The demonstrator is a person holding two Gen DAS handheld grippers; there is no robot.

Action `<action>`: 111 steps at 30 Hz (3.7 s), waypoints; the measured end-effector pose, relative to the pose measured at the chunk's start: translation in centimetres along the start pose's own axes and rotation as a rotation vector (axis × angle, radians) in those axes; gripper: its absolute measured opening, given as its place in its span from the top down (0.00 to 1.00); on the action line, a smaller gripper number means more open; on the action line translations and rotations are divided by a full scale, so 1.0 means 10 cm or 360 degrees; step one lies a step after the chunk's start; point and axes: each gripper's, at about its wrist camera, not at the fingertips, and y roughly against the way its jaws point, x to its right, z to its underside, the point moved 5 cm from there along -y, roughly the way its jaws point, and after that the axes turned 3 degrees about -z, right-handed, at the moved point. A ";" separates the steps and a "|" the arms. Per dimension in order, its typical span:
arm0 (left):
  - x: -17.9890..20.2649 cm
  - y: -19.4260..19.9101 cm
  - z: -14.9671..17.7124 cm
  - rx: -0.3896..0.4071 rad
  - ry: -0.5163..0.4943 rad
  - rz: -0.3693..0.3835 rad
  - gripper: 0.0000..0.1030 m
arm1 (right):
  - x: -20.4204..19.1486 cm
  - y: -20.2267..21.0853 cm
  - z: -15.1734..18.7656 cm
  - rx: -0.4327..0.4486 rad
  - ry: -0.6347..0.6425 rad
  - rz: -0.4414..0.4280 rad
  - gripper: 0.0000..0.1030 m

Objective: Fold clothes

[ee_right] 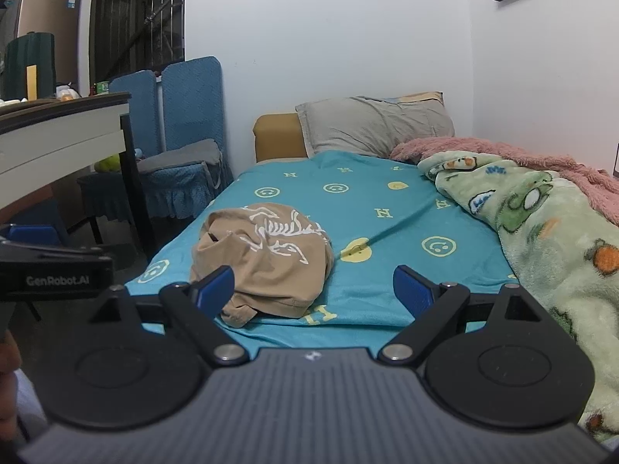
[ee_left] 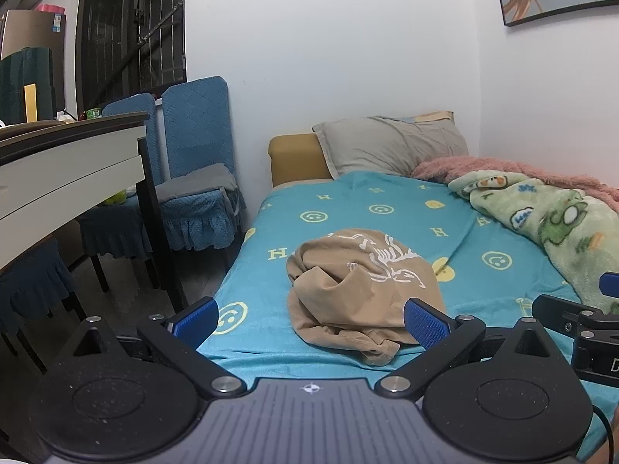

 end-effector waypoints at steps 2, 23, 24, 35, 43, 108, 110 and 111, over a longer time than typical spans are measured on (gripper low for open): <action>-0.01 0.01 0.00 0.0002 -0.0001 0.0004 0.00 | 0.00 -0.01 0.00 -0.0002 -0.0009 0.0000 0.12; -0.05 0.10 0.00 0.0030 -0.0036 0.0021 0.00 | 0.07 -0.03 0.02 -0.0044 -0.0041 0.0009 0.12; -0.03 0.09 0.02 0.0030 -0.0043 0.0014 0.00 | 0.06 -0.03 0.02 -0.0045 -0.0039 0.0008 0.12; -0.03 0.07 0.07 0.0020 -0.0064 0.0035 0.00 | 0.07 -0.04 0.04 -0.0067 -0.0043 0.0027 0.12; 0.02 0.01 0.10 -0.0001 -0.0078 0.0053 0.00 | 0.09 -0.03 0.03 -0.0062 -0.0064 0.0040 0.12; 0.70 -1.85 -0.11 -0.0228 -0.0130 0.0484 0.81 | 1.03 -0.58 -0.19 0.0014 -0.0404 0.0300 0.12; 0.69 -1.62 -0.18 -0.0164 -0.0169 0.0553 0.82 | 1.01 -0.57 -0.20 0.0026 -0.0397 0.0303 0.12; 0.68 -1.51 -0.21 -0.0138 -0.0178 0.0586 0.82 | 1.00 -0.56 -0.20 0.0034 -0.0387 0.0304 0.12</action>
